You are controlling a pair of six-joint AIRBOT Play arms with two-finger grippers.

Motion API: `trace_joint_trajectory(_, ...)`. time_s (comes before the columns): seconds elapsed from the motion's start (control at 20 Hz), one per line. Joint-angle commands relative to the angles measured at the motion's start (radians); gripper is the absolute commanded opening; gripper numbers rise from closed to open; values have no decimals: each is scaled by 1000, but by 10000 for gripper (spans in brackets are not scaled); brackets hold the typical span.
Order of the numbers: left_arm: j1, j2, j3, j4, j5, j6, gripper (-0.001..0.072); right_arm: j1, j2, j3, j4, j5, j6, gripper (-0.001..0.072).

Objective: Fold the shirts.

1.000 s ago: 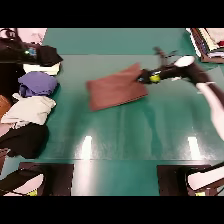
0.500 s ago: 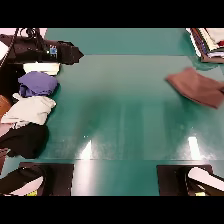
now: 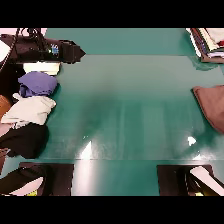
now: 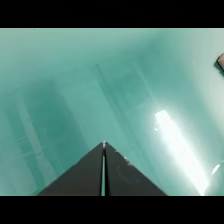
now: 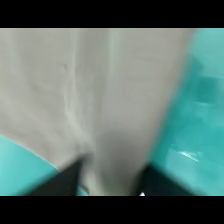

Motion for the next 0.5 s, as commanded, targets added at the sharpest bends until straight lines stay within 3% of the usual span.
trace_joint_trajectory(0.0,0,-1,0,2,0,8,27,-31,4,89,-199,130,9,606)
trace_joint_trajectory(0.2,0,-1,0,3,1,8,28,-17,5,261,-58,220,9,598)
trace_joint_trajectory(0.35,0,0,0,-1,7,6,27,161,5,319,151,246,8,597)
trace_joint_trajectory(0.45,0,0,0,-1,11,6,27,332,5,340,177,243,8,596)
